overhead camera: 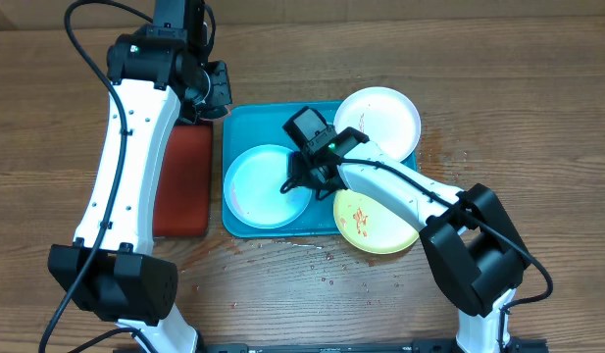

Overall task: Clean dirty plates on tray and stack at the side
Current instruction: 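Scrub the light-blue plate again with the sponge in the left gripper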

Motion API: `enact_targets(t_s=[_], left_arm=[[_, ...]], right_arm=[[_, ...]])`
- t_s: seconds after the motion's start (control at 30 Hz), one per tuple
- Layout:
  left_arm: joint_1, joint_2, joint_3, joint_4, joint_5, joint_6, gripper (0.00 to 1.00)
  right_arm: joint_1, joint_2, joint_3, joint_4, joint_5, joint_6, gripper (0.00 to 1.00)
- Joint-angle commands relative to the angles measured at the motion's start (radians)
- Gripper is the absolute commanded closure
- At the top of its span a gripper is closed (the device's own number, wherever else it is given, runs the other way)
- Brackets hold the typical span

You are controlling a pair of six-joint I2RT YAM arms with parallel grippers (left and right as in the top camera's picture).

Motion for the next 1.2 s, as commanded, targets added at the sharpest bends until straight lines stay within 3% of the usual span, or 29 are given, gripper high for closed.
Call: enact_targets(t_s=[0.0, 0.2, 0.4, 0.47, 0.6, 0.67, 0.73, 0.83, 0.9, 1.17], left_arm=[[0.000, 0.015, 0.003, 0.006, -0.020, -0.017, 0.96], [-0.002, 0.028, 0.003, 0.003, -0.020, -0.017, 0.96], [-0.002, 0.029, 0.002, 0.000, -0.020, -0.016, 0.96], [-0.002, 0.029, 0.002, 0.000, -0.020, -0.017, 0.96], [-0.002, 0.029, 0.001, 0.000, -0.019, -0.017, 0.96], [-0.003, 0.029, -0.004, 0.000, -0.014, -0.018, 0.96], [-0.006, 0.030, -0.014, 0.000, -0.006, -0.019, 0.96], [-0.018, 0.030, -0.061, 0.013, -0.005, -0.029, 0.96], [-0.031, 0.030, -0.106, 0.027, -0.003, -0.032, 0.96], [-0.100, 0.030, -0.345, 0.171, 0.000, -0.066, 0.96]], right_arm=[[-0.004, 0.008, 0.000, 0.063, 0.018, -0.252, 0.27], [-0.006, 0.076, 0.000, 0.190, 0.018, -0.401, 0.25], [-0.035, 0.123, 0.000, 0.229, 0.018, -0.431, 0.28], [-0.043, 0.128, 0.000, 0.229, 0.018, -0.431, 0.39], [-0.049, 0.128, 0.000, 0.208, 0.018, -0.415, 0.83], [-0.049, 0.128, 0.000, 0.190, 0.018, -0.363, 0.95], [-0.048, 0.128, 0.000, 0.164, 0.018, -0.260, 0.96], [-0.048, 0.128, 0.000, 0.077, 0.018, 0.058, 0.96], [-0.048, 0.128, 0.000, 0.035, 0.015, 0.183, 0.96], [-0.049, 0.128, 0.000, 0.009, 0.007, 0.209, 0.96]])
